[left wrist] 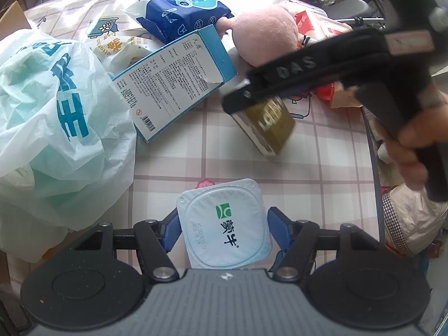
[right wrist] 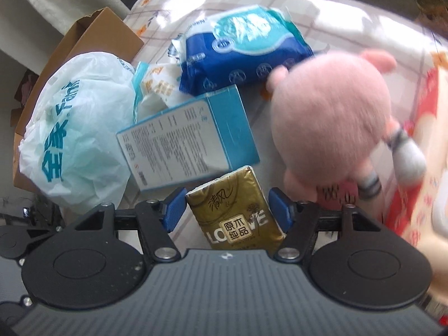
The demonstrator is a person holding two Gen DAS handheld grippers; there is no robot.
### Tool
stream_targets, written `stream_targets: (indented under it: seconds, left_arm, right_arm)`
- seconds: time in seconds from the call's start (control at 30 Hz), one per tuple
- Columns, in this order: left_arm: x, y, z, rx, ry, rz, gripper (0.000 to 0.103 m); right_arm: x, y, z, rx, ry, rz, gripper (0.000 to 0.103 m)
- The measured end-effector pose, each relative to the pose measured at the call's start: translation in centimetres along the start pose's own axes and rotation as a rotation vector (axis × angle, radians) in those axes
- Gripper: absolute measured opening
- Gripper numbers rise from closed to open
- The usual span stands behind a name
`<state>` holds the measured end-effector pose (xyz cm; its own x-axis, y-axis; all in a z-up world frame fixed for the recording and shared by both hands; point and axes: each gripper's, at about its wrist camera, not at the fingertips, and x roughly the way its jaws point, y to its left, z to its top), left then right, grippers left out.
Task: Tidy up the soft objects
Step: 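Lift the yogurt cup with the left tool while the right tool grasps the gold tissue pack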
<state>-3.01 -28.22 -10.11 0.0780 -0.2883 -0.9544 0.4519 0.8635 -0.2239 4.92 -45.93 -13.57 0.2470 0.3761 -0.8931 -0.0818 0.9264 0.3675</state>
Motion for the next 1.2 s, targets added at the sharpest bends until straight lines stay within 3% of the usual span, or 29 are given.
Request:
stream_targets:
  seconds: [0.3, 0.43, 0.83, 0.97, 1.2]
  left_arm:
    - [0.3, 0.1, 0.4, -0.003, 0.017, -0.004, 0.067]
    - [0.5, 0.1, 0.5, 0.01, 0.03, 0.003, 0.068]
    - [0.1, -0.2, 0.0, 0.032, 0.046, 0.035, 0.065]
    - [0.0, -0.4, -0.3, 0.045, 0.029, 0.045, 0.064]
    - [-0.7, -0.3, -1.1, 0.044, -0.005, 0.04, 0.064]
  right_arm:
    - [-1.7, -2.9, -7.0, 0.414, 0.099, -0.005, 0.065]
    - [-1.5, -2.9, -9.1, 0.518, 0.095, -0.007, 0.066]
    - [-1.0, -1.2, -8.6, 0.437, 0.128, -0.037, 0.071]
    - [-1.0, -1.2, -8.5, 0.406, 0.144, -0.047, 0.057]
    - [-1.7, -2.5, -9.8, 0.488, 0.114, 0.009, 0.046]
